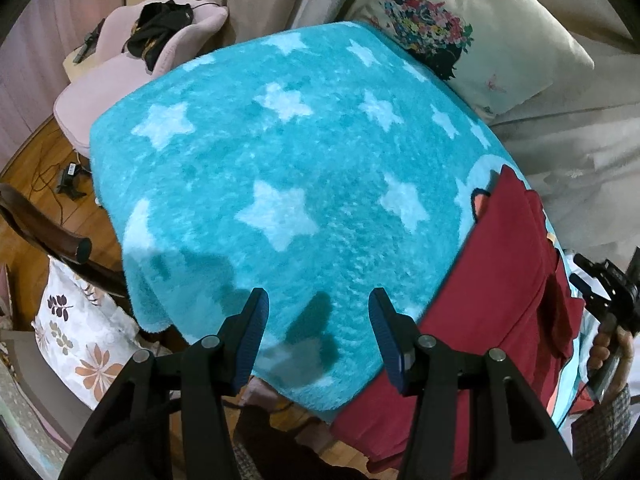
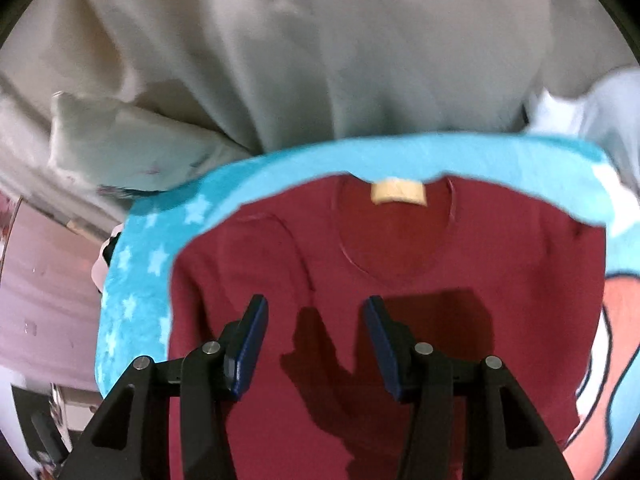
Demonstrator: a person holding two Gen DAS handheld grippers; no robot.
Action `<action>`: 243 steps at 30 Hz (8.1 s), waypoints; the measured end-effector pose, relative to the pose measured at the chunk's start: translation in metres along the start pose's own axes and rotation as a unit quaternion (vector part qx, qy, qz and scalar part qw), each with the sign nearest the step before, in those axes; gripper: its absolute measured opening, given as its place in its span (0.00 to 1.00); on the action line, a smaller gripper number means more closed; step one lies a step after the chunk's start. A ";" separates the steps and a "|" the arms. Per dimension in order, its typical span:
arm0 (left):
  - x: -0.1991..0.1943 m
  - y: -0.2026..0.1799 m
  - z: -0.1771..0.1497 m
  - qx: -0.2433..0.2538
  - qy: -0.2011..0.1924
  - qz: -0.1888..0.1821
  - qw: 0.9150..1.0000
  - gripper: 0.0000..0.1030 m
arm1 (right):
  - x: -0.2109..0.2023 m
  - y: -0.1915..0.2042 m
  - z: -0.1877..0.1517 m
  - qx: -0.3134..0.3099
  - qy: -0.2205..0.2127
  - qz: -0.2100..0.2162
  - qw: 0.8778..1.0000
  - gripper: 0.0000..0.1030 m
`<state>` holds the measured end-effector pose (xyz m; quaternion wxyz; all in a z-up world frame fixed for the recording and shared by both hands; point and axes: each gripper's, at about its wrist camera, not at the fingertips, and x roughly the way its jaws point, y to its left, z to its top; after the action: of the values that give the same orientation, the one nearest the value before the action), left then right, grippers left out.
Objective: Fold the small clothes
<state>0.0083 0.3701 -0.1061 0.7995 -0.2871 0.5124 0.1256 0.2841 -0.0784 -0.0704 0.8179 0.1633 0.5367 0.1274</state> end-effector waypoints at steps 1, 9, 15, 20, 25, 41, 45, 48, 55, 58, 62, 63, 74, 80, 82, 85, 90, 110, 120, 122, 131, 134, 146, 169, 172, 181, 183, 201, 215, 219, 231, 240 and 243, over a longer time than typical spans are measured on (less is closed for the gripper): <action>0.002 -0.002 0.001 0.004 0.004 -0.001 1.000 0.50 | 0.007 -0.001 0.002 0.006 0.004 0.006 1.000 0.53; 0.007 -0.028 0.000 0.051 0.018 -0.009 0.998 0.50 | 0.065 0.064 -0.014 -0.012 0.052 0.091 0.994 0.54; 0.007 -0.025 0.005 0.044 0.017 -0.017 0.999 0.50 | 0.049 0.129 -0.075 -0.109 0.158 0.243 0.951 0.54; 0.007 -0.008 0.006 0.027 0.015 -0.010 0.999 0.50 | 0.014 0.090 -0.058 -0.095 0.135 0.255 0.953 0.54; 0.011 0.008 0.006 0.004 0.027 -0.010 1.000 0.50 | 0.026 0.040 -0.002 -0.023 0.041 0.094 0.994 0.54; 0.009 0.018 0.012 -0.005 0.019 -0.013 1.000 0.50 | 0.017 0.093 -0.053 -0.063 0.152 0.290 0.943 0.54; 0.013 0.019 0.011 -0.005 0.027 -0.012 1.000 0.50 | 0.037 0.050 -0.009 -0.018 0.060 0.111 0.992 0.54; 0.013 0.013 0.010 0.007 0.029 -0.007 1.000 0.50 | 0.069 0.042 0.005 -0.011 0.052 0.062 0.997 0.54; 0.013 -0.003 0.008 0.036 0.027 -0.003 0.999 0.50 | 0.100 0.051 0.019 0.004 0.052 0.059 0.997 0.08; 0.016 -0.005 0.010 0.035 0.025 -0.005 0.999 0.50 | 0.071 0.064 0.008 -0.024 0.025 0.078 0.996 0.08; 0.019 -0.005 0.016 0.027 0.022 -0.007 0.999 0.50 | 0.028 0.107 -0.034 -0.129 0.020 0.091 0.987 0.11; 0.018 -0.004 0.017 0.026 0.020 -0.006 0.999 0.50 | 0.031 0.116 -0.044 -0.142 0.032 0.097 0.985 0.13; 0.000 0.045 0.021 -0.030 -0.004 0.024 0.999 0.50 | 0.023 0.178 -0.148 -0.219 0.102 0.155 0.958 0.43; -0.010 0.070 0.018 -0.055 -0.016 0.035 0.998 0.50 | 0.059 0.235 -0.224 -0.354 0.177 0.134 0.908 0.46; -0.011 0.073 0.017 -0.056 -0.015 0.035 0.998 0.50 | 0.070 0.248 -0.252 -0.416 0.176 0.101 0.887 0.50; -0.013 0.077 0.015 -0.058 -0.016 0.034 0.998 0.50 | 0.077 0.264 -0.289 -0.513 0.124 0.049 0.848 0.65; -0.023 0.086 0.015 -0.066 -0.031 0.033 0.997 0.50 | 0.074 0.275 -0.292 -0.508 0.138 0.056 0.848 0.06; -0.040 0.072 0.016 -0.052 -0.054 0.020 0.997 0.50 | 0.009 0.344 -0.124 -0.314 0.023 0.214 0.925 0.04; -0.040 -0.006 0.000 0.015 -0.056 0.011 0.998 0.50 | -0.053 0.048 -0.085 -0.018 -0.029 0.130 0.991 0.04; -0.040 -0.026 -0.007 0.032 -0.056 0.014 0.998 0.50 | -0.065 -0.018 -0.086 0.037 -0.054 0.088 0.994 0.04; -0.032 -0.115 -0.057 0.092 -0.040 0.003 0.995 0.50 | -0.103 -0.154 -0.094 0.120 -0.099 -0.031 0.987 0.06; -0.032 -0.134 -0.071 0.097 -0.040 -0.003 0.995 0.50 | -0.114 -0.144 -0.099 0.099 -0.089 0.039 0.990 0.58; -0.052 -0.146 -0.118 0.070 -0.063 0.007 0.996 0.50 | -0.018 -0.069 -0.108 -0.074 0.031 -0.005 0.997 0.05; -0.035 -0.127 -0.120 0.036 -0.051 0.019 0.998 0.50 | -0.115 -0.086 -0.088 -0.081 -0.108 -0.076 0.988 0.29; -0.035 -0.115 -0.115 0.025 -0.050 0.023 0.998 0.50 | -0.107 -0.031 -0.087 -0.136 -0.091 -0.011 0.986 0.29; -0.048 -0.060 -0.104 -0.020 -0.063 0.048 0.997 0.50 | -0.005 0.133 -0.108 -0.263 0.059 0.152 0.951 0.28; -0.050 -0.046 -0.100 -0.034 -0.066 0.052 0.996 0.50 | 0.018 0.134 -0.107 -0.255 0.067 0.124 0.957 0.28; -0.025 -0.065 -0.032 0.055 -0.051 0.024 0.997 0.50 | 0.022 0.031 -0.087 -0.063 0.033 0.093 0.993 0.23; 0.059 -0.239 0.030 0.262 -0.027 -0.095 0.960 0.50 | -0.029 -0.126 -0.092 0.105 -0.035 -0.043 0.993 0.16; 0.106 -0.267 0.029 0.296 0.001 -0.044 0.954 0.50 | -0.040 -0.148 -0.091 0.101 -0.041 -0.091 0.990 0.00; 0.070 -0.228 0.006 0.290 -0.037 0.001 0.956 0.56 | -0.063 -0.150 -0.094 0.060 -0.048 -0.118 0.990 0.11; 0.038 -0.130 -0.062 0.158 -0.004 -0.014 0.987 0.56 | -0.111 -0.184 -0.177 0.050 0.011 -0.028 0.998 0.25; 0.042 -0.108 -0.085 0.105 0.020 -0.034 0.994 0.56 | -0.112 -0.201 -0.206 0.070 0.039 -0.011 0.997 0.25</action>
<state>0.0174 0.2292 -0.1345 0.8187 -0.2212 0.5285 0.0381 0.0577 -0.2779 -0.1342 0.7842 0.2092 0.5777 0.0865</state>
